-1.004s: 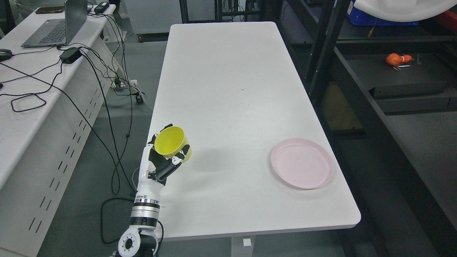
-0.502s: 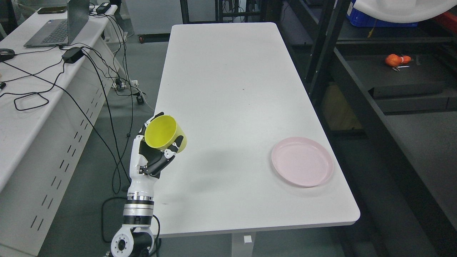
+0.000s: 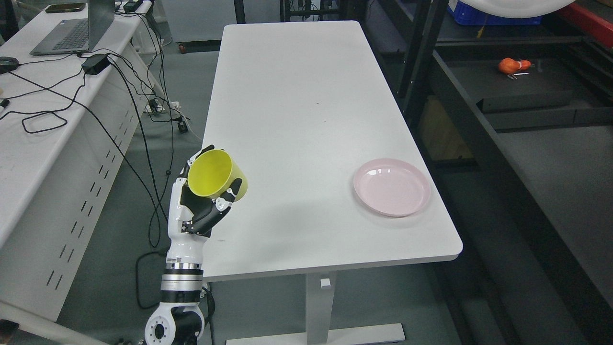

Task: Place yellow IKEA cup on middle right shelf
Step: 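Lift the yellow cup with the left hand while turning toward the shelves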

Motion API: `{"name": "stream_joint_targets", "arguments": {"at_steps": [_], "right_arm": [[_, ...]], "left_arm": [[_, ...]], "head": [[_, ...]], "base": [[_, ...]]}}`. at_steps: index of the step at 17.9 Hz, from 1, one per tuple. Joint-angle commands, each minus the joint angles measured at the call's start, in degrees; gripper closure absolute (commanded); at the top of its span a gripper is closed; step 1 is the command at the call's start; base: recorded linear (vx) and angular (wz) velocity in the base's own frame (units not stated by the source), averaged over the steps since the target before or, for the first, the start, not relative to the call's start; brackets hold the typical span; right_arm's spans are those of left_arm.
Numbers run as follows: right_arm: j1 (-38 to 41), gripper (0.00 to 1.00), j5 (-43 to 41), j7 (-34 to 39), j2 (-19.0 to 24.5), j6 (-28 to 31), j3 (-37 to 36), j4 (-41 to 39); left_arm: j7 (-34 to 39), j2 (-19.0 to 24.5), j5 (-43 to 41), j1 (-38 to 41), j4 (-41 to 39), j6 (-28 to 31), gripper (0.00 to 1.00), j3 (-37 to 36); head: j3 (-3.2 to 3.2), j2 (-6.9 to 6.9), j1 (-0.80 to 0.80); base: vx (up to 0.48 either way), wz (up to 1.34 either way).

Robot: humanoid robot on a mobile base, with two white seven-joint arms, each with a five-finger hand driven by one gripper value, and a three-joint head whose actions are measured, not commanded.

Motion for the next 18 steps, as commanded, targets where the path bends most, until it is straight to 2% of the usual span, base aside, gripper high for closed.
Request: {"name": "stream_joint_targets", "arguments": {"at_steps": [1, 12, 18], "right_arm": [[0.8, 0.01, -1.4, 0.0, -1.0, 0.0, 1.0, 0.0], [0.8, 0.01, -1.4, 0.0, -1.0, 0.0, 1.0, 0.0], [0.8, 0.01, -1.4, 0.0, -1.0, 0.0, 1.0, 0.0]], "left_arm": [[0.1, 1.0, -0.3, 0.4, -1.9, 0.0, 0.98, -2.0], [0.1, 1.0, -0.3, 0.5, -1.8, 0.1, 0.98, -3.7], [0.1, 1.0, -0.3, 0.5, -1.6, 0.3, 0.98, -4.7]], "head": [[0.00, 0.00, 0.00], [0.00, 0.01, 0.00], [0.00, 0.01, 0.00]], "base": [[-0.200, -0.21], [-0.212, -0.16], [-0.209, -0.58]]}}
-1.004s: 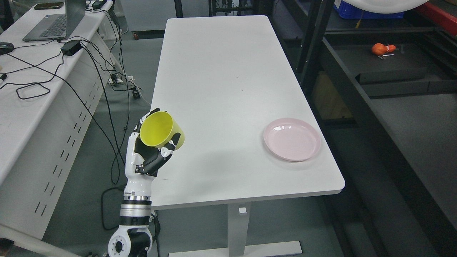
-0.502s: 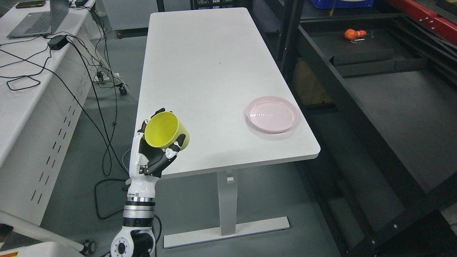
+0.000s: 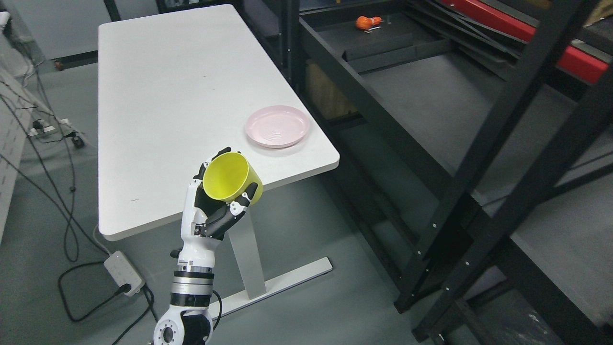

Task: Place yellow IKEA cup on middle right shelf
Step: 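Lift the yellow cup with the left hand while turning toward the shelves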

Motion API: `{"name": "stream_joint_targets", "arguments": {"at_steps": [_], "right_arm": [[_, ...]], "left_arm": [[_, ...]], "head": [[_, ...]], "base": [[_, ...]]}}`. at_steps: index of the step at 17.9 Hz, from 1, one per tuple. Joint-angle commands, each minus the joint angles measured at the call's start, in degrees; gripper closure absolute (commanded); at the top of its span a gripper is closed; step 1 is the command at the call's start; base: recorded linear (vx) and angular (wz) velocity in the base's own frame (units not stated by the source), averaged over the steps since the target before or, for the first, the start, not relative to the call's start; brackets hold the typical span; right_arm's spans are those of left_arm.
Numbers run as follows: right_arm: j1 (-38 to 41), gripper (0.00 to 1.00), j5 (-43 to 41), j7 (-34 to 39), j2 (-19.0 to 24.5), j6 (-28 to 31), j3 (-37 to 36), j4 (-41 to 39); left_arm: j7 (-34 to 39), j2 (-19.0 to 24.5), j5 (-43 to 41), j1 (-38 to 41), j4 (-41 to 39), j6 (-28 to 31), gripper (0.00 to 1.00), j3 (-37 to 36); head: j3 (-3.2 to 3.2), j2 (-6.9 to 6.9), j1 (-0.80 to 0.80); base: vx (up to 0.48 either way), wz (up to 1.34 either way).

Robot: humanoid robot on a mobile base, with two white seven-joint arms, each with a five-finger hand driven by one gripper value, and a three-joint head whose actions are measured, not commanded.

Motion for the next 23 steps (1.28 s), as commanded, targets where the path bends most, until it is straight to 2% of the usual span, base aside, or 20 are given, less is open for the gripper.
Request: {"name": "stream_joint_targets", "arguments": {"at_steps": [1, 13, 23], "right_arm": [[0.8, 0.01, -1.4, 0.0, -1.0, 0.0, 1.0, 0.0], [0.8, 0.01, -1.4, 0.0, -1.0, 0.0, 1.0, 0.0], [0.8, 0.01, -1.4, 0.0, -1.0, 0.0, 1.0, 0.0]], "left_arm": [[0.0, 1.0, 0.0, -0.1, -0.1, 0.1, 0.98, -1.8], [0.0, 1.0, 0.4, -2.7, 0.1, 0.1, 0.98, -3.9], [0.5, 1.0, 0.3, -6.3, 0.3, 0.0, 0.98, -10.1]], "head": [[0.00, 0.00, 0.00], [0.00, 0.00, 0.00], [0.00, -0.03, 0.00]], "base": [[-0.193, -0.60], [-0.153, -0.77], [-0.040, -0.69]]}}
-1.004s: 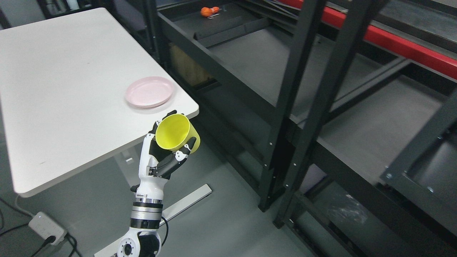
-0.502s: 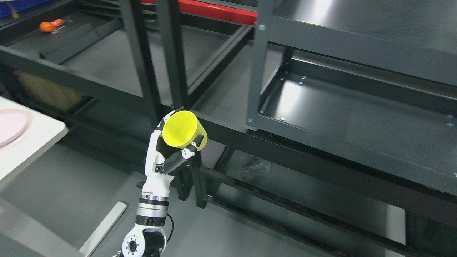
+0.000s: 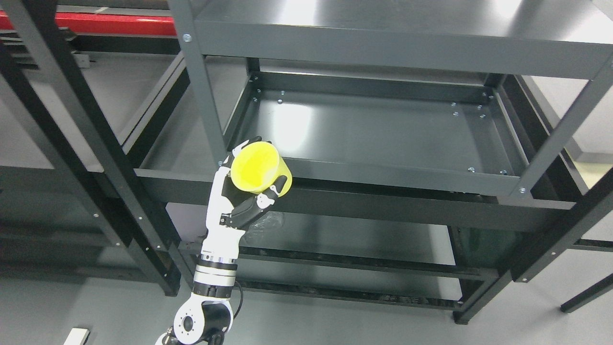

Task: Place yellow IKEA cup on middle right shelf
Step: 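Raise the yellow cup with the left hand up onto the shelf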

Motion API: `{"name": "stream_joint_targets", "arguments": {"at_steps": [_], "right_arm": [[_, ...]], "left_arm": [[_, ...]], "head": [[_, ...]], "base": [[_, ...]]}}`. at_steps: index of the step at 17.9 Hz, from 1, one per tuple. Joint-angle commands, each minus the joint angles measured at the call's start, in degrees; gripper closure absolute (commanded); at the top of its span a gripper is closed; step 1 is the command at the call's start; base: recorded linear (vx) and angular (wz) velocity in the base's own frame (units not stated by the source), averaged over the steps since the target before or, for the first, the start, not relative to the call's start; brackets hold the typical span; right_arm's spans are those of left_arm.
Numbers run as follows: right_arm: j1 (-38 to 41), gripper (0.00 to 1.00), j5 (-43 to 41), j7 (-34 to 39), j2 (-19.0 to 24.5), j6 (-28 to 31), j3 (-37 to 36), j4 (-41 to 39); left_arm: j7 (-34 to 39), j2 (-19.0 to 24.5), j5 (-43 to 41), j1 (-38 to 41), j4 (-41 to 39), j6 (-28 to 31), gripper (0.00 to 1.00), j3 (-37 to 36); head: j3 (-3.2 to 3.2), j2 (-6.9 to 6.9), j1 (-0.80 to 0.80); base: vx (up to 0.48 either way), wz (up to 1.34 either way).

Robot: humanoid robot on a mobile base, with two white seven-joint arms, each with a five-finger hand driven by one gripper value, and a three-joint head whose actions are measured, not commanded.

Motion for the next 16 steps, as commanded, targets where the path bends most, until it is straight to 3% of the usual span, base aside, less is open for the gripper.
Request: {"name": "stream_joint_targets", "arguments": {"at_steps": [1, 11, 16], "right_arm": [[0.8, 0.01, -1.4, 0.0, -1.0, 0.0, 1.0, 0.0], [0.8, 0.01, -1.4, 0.0, -1.0, 0.0, 1.0, 0.0], [0.8, 0.01, -1.4, 0.0, -1.0, 0.0, 1.0, 0.0]], "left_arm": [[0.3, 1.0, -0.4, -3.2, 0.1, 0.0, 0.98, -3.9], [-0.1, 1.0, -2.9, -7.7, -2.6, -1.2, 0.98, -14.4], [-0.2, 1.0, -5.4, -17.1, -4.3, -2.5, 0.98, -20.7]], "head": [[0.00, 0.00, 0.00], [0.00, 0.00, 0.00], [0.00, 0.00, 0.00]], "base": [[0.005, -0.25], [0.065, -0.09], [0.050, -0.02]]}}
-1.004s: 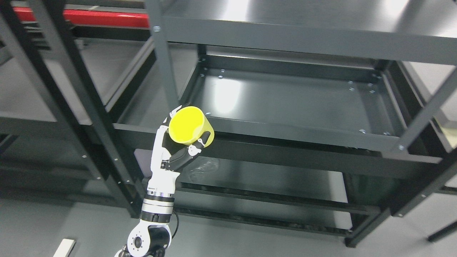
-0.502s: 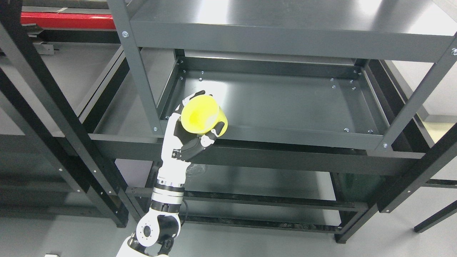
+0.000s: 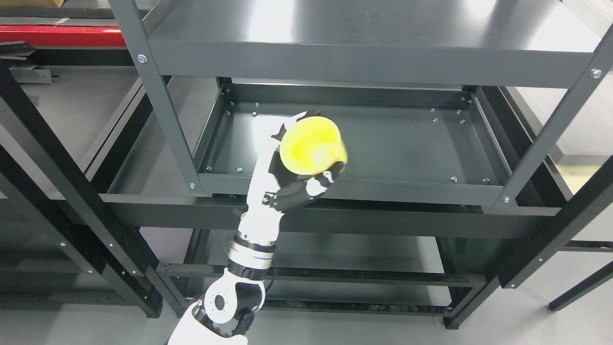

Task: Place yellow IKEA cup on middle right shelf
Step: 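Raise the yellow cup with the left hand up onto the shelf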

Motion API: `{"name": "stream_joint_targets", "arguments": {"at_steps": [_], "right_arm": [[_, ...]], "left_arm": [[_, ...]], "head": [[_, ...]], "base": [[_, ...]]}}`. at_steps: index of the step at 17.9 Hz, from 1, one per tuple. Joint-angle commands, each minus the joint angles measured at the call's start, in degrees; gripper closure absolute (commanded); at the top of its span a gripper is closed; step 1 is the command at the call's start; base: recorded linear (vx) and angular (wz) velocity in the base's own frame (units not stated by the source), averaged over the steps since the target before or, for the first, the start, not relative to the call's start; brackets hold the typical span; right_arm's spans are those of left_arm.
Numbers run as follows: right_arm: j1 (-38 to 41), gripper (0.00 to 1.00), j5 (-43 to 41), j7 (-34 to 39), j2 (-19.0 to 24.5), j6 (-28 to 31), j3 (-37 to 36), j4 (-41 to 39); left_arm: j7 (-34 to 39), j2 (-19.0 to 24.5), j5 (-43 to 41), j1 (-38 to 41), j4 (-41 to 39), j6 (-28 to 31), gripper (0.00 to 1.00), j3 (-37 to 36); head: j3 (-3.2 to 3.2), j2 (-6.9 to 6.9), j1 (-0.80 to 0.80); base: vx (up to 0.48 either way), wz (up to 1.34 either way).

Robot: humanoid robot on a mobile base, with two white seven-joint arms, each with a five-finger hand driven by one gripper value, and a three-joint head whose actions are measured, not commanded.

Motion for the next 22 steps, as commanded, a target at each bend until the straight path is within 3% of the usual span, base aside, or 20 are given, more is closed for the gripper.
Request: {"name": "stream_joint_targets", "arguments": {"at_steps": [1, 13, 15, 18, 22], "right_arm": [[0.8, 0.01, -1.4, 0.0, -1.0, 0.0, 1.0, 0.0], [0.8, 0.01, -1.4, 0.0, -1.0, 0.0, 1.0, 0.0], [0.8, 0.01, -1.4, 0.0, -1.0, 0.0, 1.0, 0.0], [0.7, 0.01, -1.4, 0.0, -1.0, 0.0, 1.0, 0.0], [0.8, 0.01, -1.4, 0.0, -1.0, 0.0, 1.0, 0.0]], "left_arm": [[0.0, 1.0, -2.1, -9.8, -2.5, -0.6, 0.98, -10.9], [1.3, 1.0, -1.9, -35.3, -2.2, 1.6, 0.99, -14.5], [5.5, 1.0, -1.8, -36.8, -2.2, 6.3, 0.99, -14.4], [15.4, 1.0, -1.2, -39.2, -2.2, 19.5, 0.99, -14.4], [18.9, 1.0, 12.3, -42.8, 0.3, 32.2, 1.00, -14.0]], "head": [[0.00, 0.00, 0.00], [0.00, 0.00, 0.00], [0.00, 0.00, 0.00], [0.00, 0.00, 0.00], [0.00, 0.00, 0.00]], "base": [[0.035, 0.01], [0.068, 0.12], [0.077, 0.14], [0.048, 0.08], [0.008, 0.01]]}}
